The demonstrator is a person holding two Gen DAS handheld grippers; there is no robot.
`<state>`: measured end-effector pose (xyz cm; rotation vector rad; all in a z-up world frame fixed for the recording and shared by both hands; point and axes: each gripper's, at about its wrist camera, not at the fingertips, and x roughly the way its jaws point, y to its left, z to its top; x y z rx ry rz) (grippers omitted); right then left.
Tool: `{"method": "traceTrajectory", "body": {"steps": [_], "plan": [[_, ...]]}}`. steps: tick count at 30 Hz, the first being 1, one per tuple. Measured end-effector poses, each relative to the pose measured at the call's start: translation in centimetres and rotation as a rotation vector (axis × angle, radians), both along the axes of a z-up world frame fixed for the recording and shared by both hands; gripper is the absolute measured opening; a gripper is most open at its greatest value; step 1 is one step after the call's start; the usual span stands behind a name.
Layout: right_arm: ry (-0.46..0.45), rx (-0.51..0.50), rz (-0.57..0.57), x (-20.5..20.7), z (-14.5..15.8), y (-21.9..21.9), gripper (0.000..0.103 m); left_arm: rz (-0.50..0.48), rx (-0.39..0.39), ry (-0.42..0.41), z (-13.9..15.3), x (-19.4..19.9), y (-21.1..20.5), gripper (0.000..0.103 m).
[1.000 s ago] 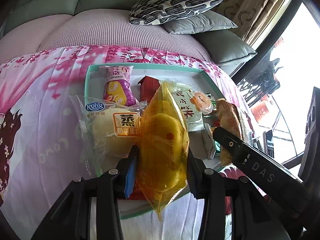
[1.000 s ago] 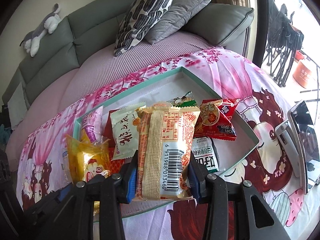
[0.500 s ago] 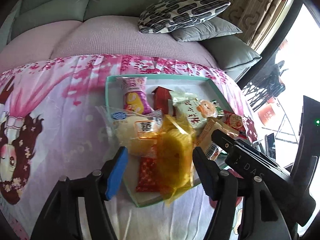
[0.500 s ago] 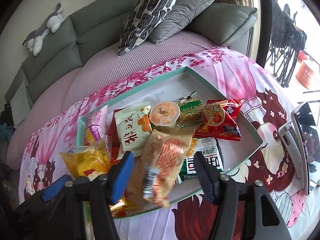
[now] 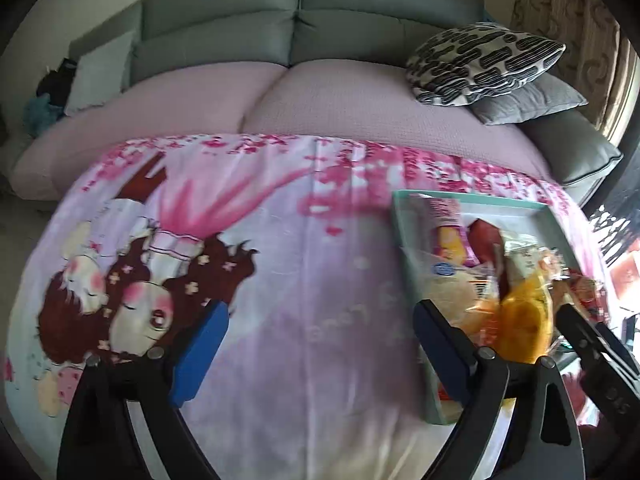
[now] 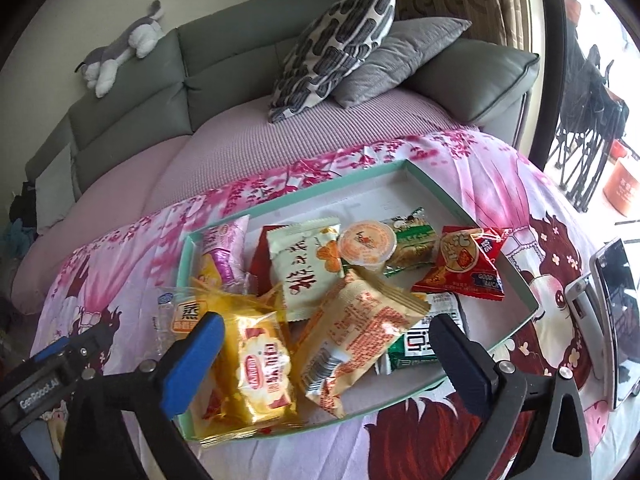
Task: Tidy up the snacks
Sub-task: 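Lower both snacks into the tray and open both tools, then withdraw both open tools from the tray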
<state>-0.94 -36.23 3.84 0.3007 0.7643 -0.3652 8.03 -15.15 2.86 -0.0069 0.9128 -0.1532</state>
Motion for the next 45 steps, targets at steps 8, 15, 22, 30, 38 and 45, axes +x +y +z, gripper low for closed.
{"method": "traceTrajectory", "body": {"steps": [8,15,22,30,38,45], "plan": [[0.005,-0.028,0.045,-0.7,0.5,2.8,0.103,0.069,0.133,-0.026,0.1,-1.4,1.0,0.094],[0.025,-0.063,0.026,-2.6,0.4,4.4,0.103,0.099,0.14,0.007,-0.2,-3.2,2.9,0.094],[0.05,-0.055,0.043,-4.3,-0.4,5.7,0.103,0.08,0.16,0.033,-0.9,-4.8,3.3,0.093],[0.076,-0.096,0.075,-5.1,-0.9,7.2,0.103,0.081,0.172,0.121,-2.5,-5.9,4.3,0.094],[0.082,-0.113,0.086,-4.9,-0.8,7.5,0.103,0.09,0.13,0.134,-2.4,-5.4,5.2,0.094],[0.095,-0.122,0.093,-4.4,-1.0,7.6,0.103,0.093,0.11,0.14,-2.3,-5.1,5.6,0.094]]}}
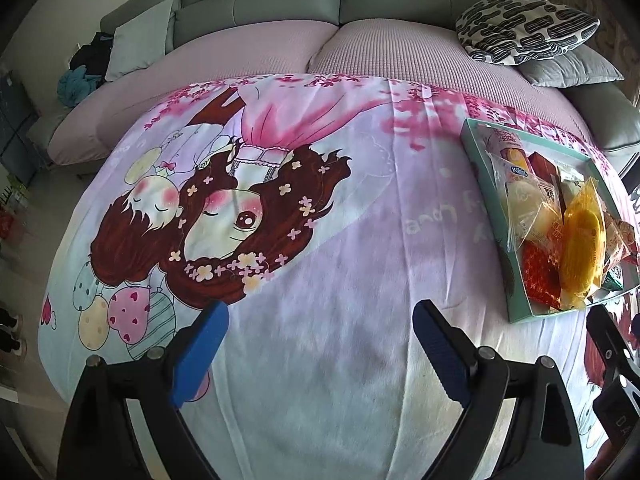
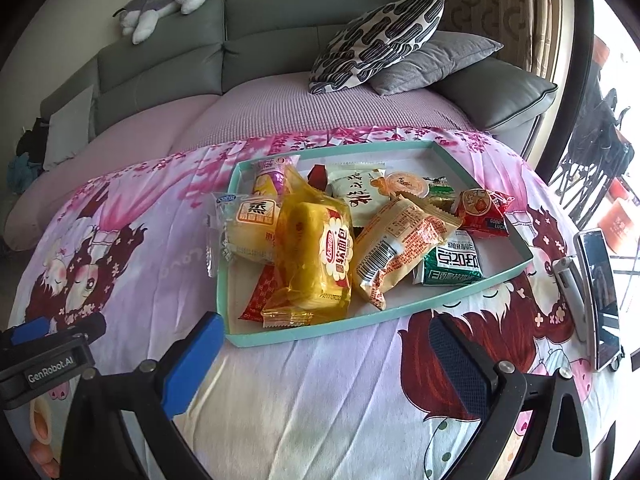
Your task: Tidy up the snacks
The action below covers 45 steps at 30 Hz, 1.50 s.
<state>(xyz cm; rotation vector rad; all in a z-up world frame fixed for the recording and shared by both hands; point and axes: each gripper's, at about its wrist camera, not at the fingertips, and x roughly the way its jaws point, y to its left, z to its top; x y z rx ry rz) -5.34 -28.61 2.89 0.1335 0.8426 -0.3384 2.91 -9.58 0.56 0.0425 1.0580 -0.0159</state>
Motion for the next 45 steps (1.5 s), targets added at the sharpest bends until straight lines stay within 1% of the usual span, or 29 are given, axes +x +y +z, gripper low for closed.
{"method": "traceTrajectory", "body": {"steps": [10,45], "plan": [[0.011,0.008,0.002,0.3,-0.32,-0.03,0.103,0.009,-0.011,0.002,-0.02,0.14,0.16,0.094],[0.022,0.014,-0.011,0.3,-0.54,-0.29,0.103,0.008,-0.011,0.004,-0.03,0.14,0.09,0.094]]}}
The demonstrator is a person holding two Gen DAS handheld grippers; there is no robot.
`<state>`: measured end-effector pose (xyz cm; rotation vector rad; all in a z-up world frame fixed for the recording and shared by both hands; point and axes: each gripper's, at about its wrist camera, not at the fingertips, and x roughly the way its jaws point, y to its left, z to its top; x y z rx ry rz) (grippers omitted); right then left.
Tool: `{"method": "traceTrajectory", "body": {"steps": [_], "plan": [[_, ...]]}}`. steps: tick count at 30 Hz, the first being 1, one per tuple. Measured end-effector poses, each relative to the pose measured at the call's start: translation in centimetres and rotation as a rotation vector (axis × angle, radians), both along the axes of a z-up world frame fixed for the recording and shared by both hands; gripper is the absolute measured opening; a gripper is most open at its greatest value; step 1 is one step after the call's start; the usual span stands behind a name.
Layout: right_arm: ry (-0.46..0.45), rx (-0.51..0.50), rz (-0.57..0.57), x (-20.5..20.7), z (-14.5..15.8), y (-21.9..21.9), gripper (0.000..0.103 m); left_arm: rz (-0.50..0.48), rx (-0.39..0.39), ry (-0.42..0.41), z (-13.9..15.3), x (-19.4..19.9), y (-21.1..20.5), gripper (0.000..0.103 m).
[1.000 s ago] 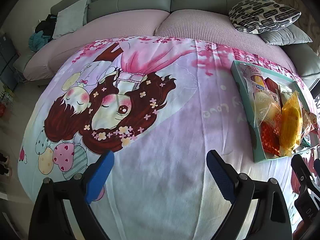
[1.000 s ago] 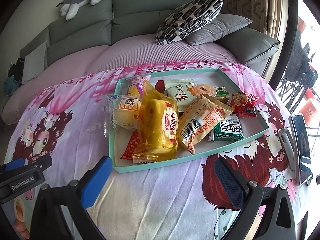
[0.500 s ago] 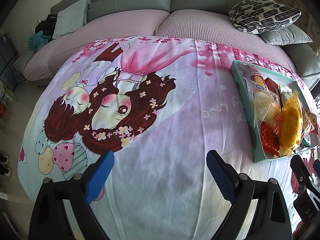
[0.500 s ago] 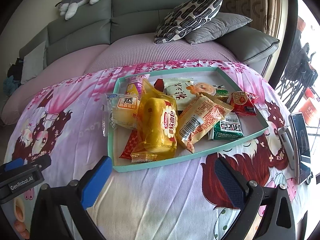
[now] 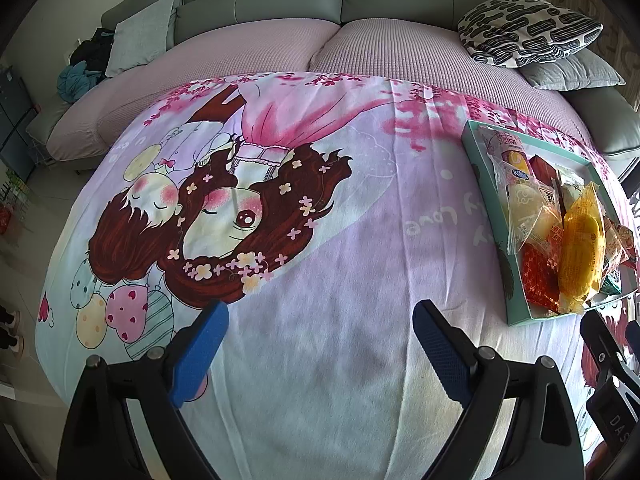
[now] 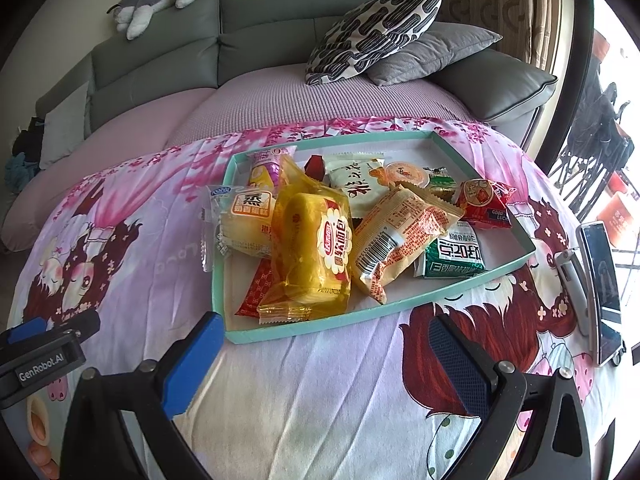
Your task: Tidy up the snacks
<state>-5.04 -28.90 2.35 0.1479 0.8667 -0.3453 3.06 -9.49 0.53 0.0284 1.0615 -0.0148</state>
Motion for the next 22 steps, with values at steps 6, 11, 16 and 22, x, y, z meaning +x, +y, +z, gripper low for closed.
{"method": "traceTrajectory", "body": {"steps": [6,11,16,22], "plan": [[0.001,0.001,-0.002,0.0,0.0,0.0,0.103,0.0,-0.001,0.0,0.0,0.0,0.0,0.094],[0.002,0.002,-0.005,0.0,-0.1,-0.1,0.103,0.0,-0.001,-0.001,0.0,0.0,0.0,0.093],[0.002,0.002,-0.004,0.0,-0.1,-0.1,0.103,-0.002,-0.002,-0.041,0.6,-0.5,-0.2,0.094],[0.002,0.002,-0.004,0.0,0.0,-0.1,0.103,-0.001,-0.008,-0.052,0.9,-0.5,0.0,0.094]]}}
